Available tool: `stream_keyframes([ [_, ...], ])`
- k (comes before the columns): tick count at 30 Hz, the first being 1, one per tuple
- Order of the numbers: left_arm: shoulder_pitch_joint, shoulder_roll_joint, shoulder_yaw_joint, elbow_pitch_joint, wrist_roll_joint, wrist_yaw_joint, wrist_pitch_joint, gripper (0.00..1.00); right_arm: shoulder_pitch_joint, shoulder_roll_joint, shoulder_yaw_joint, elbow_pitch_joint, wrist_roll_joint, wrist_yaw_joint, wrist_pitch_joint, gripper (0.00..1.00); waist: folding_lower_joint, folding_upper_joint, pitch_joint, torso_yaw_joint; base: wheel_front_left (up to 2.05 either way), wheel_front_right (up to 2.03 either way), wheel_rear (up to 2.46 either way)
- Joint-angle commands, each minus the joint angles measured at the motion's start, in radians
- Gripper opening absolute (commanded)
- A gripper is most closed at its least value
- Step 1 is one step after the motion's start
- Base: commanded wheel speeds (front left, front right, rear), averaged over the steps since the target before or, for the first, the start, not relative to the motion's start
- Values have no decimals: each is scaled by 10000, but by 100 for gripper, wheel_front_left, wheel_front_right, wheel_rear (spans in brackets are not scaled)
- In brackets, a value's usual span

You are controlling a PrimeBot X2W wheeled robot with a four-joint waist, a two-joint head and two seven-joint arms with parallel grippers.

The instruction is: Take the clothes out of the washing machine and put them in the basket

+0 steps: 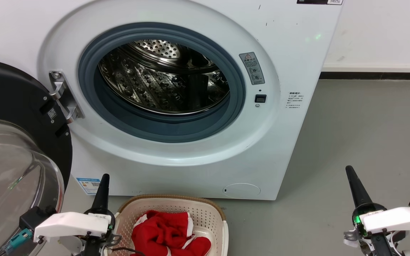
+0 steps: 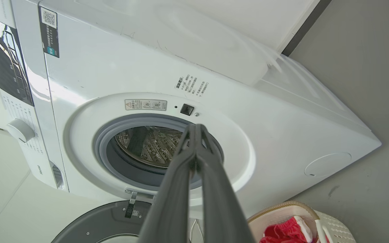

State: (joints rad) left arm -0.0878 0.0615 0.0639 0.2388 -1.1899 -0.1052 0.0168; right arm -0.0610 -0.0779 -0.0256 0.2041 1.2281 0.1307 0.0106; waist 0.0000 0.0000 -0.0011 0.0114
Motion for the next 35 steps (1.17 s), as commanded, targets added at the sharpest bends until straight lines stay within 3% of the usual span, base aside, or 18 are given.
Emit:
stream_keyframes([
  [1, -213, 16, 47, -41, -276, -41, 66, 0, -270, -56, -50, -11, 295, 2, 62, 0, 0, 0, 1, -3, 0, 0, 0],
  [35, -241, -82, 402, 42, -3189, -216, 767, 0, -453, 5, -414, 292, 3127, 1, 587, 0, 0, 0, 29, -79, 0, 0, 0],
])
